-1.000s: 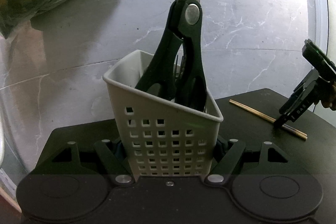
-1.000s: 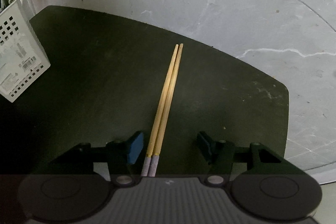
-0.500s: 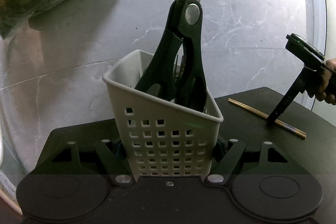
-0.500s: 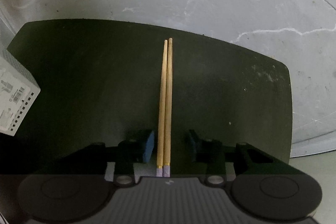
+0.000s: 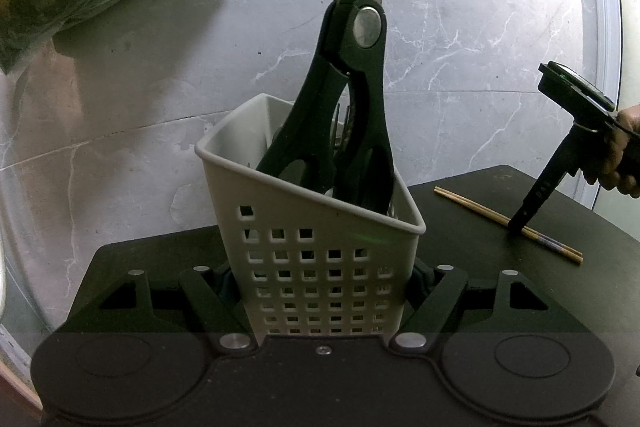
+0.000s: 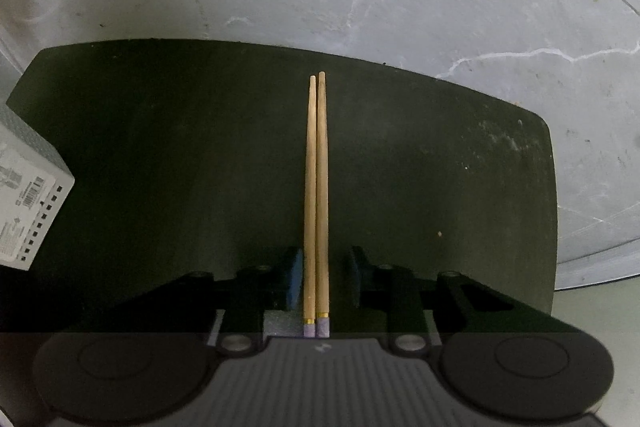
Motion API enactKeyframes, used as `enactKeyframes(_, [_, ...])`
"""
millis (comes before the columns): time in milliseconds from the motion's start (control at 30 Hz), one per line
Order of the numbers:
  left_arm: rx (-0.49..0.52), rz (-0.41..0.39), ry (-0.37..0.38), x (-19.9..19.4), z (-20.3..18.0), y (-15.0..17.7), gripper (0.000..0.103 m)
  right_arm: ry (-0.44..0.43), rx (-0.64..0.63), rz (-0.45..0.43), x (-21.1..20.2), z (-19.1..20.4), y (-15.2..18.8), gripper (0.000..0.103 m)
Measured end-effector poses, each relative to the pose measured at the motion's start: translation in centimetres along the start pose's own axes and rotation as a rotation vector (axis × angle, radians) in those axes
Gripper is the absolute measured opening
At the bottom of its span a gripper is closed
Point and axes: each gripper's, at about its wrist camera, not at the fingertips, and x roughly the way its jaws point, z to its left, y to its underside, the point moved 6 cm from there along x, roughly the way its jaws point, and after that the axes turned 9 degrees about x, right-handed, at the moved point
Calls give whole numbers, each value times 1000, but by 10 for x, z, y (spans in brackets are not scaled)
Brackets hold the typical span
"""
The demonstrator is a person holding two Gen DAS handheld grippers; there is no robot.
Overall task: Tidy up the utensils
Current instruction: 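Close the right tool on the wooden chopsticks and lift them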
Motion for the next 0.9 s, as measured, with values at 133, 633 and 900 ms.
enactKeyframes(133, [-1,0,0,0,-1,0,77,13,23,10,1,1,-1,23])
enactKeyframes(633, [-6,-8,5,1,0,-1,77,6,71,-18,1,2,0,13])
enactKeyframes(900, [-4,-15,7,2,0,1,77,-32,110,-32,-1,4,4,12])
